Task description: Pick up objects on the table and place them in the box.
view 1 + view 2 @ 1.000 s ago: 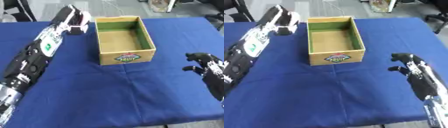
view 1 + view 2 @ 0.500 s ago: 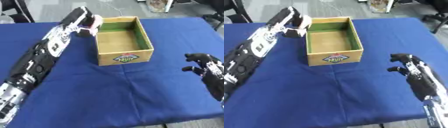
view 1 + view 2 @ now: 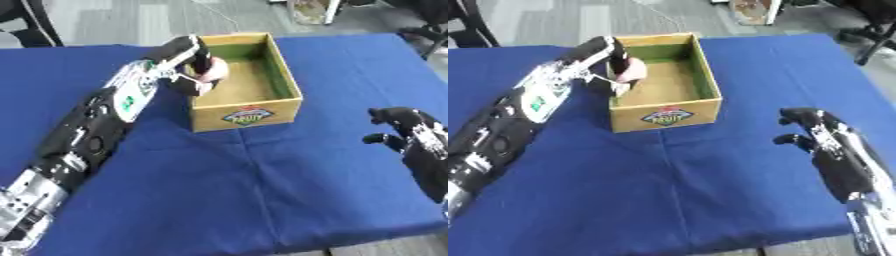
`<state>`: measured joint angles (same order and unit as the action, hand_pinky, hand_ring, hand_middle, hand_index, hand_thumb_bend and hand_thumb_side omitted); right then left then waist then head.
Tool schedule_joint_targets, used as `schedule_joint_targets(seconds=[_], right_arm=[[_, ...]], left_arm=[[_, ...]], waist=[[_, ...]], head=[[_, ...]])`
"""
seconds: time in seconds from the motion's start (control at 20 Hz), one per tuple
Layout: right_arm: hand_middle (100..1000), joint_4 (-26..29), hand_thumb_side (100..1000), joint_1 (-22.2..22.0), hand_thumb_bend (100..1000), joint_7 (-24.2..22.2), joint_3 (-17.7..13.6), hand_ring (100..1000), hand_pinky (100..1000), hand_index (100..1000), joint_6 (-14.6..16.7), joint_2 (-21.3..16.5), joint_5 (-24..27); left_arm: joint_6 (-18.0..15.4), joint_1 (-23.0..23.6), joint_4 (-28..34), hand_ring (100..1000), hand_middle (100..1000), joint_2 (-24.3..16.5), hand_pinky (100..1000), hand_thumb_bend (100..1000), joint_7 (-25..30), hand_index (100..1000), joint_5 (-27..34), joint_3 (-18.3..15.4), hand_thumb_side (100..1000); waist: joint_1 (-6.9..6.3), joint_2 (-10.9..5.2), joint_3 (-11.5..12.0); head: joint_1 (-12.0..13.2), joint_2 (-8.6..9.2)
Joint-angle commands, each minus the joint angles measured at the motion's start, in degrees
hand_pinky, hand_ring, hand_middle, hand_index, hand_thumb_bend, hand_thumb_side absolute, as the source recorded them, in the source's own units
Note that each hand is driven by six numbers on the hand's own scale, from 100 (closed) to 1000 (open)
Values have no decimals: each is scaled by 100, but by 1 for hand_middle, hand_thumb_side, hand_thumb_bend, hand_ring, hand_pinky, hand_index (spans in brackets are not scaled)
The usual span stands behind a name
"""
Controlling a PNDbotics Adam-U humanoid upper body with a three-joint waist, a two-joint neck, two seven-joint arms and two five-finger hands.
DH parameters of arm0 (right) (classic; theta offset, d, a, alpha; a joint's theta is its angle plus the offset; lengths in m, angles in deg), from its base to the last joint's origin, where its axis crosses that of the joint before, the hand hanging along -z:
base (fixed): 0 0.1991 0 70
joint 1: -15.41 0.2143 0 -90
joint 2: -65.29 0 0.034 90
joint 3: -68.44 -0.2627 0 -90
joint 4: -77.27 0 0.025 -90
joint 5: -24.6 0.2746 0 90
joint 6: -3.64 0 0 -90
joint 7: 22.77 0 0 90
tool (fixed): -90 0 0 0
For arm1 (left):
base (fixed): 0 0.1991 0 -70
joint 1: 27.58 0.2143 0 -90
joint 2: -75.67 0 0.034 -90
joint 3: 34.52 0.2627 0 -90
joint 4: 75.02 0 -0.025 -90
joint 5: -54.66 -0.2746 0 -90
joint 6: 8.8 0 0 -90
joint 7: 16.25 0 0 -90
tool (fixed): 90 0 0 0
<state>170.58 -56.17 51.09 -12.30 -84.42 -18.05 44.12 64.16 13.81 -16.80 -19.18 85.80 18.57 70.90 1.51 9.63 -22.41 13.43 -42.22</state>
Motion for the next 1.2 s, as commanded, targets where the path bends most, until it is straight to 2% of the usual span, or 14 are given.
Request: schedule_joint_targets(seconds=[0.05, 0.2, 0.35, 0.45, 0.55, 0.8, 0.85, 0.9, 0.95, 1.0, 1.2], right_arm=[[624, 112, 540, 74, 100, -17, -12, 944, 643, 717, 2, -52, 15], [624, 109, 541, 71, 100, -20, -12, 944, 643, 718, 2, -50, 10], [624, 109, 539, 76, 100, -21, -14, 944, 643, 719, 5, -47, 12], [624, 112, 537, 79, 100, -20, -17, 944, 643, 718, 9, -47, 18], [624, 112, 537, 76, 100, -17, -21, 944, 643, 718, 12, -48, 23], [624, 100, 537, 59, 100, 2, -41, 943, 642, 718, 18, -59, 11], [624, 97, 537, 55, 100, 7, -47, 943, 642, 718, 19, -63, 8], [624, 94, 536, 48, 100, 15, -57, 943, 642, 718, 22, -68, 5], [624, 92, 536, 42, 100, 24, -66, 943, 642, 718, 26, -75, 3], [624, 90, 537, 34, 100, 35, -77, 943, 642, 718, 29, -81, 2], [624, 90, 535, 6, 100, 79, -128, 942, 642, 718, 45, -104, 5]], left_arm=[[-102, -165, -1, 675, 565, -34, 629, 432, 249, 692, -149, 35, 100], [-153, -160, -19, 757, 676, -25, 675, 622, 475, 786, -339, 11, 100], [-151, -160, 5, 784, 720, -28, 689, 688, 539, 805, -418, -29, 100], [-133, -158, 41, 786, 721, -39, 688, 697, 524, 806, -392, -54, 100], [-106, -151, 112, 782, 715, -68, 686, 696, 481, 807, -307, -79, 100], [137, -180, 483, 755, 642, -176, 657, 624, 179, 774, 106, -301, 100], [206, -185, 592, 753, 637, -212, 654, 517, 94, 771, 201, -360, 121], [281, -184, 697, 750, 623, -245, 644, 575, 9, 760, 292, -437, 100], [365, -173, 795, 750, 621, -268, 643, 571, -81, 759, 384, -519, 100], [451, -150, 887, 751, 611, -283, 634, 526, -169, 750, 477, -589, 100], [829, 54, 1212, 760, 614, -305, 628, 491, -546, 759, 862, -1013, 100]], waist=[[17, -78, -23], [20, -80, -26], [23, -82, -23], [29, -83, -18], [35, -85, -10], [37, -100, 77], [36, -104, 99], [37, -109, 131], [38, -113, 158], [40, -118, 199], [50, -136, 400]], head=[[12, 2], [2, 7], [-4, 7], [-9, 7], [-8, 12], [-60, 10], [-73, 8], [-96, 5], [-114, 2], [-137, 0], [-244, 4]])
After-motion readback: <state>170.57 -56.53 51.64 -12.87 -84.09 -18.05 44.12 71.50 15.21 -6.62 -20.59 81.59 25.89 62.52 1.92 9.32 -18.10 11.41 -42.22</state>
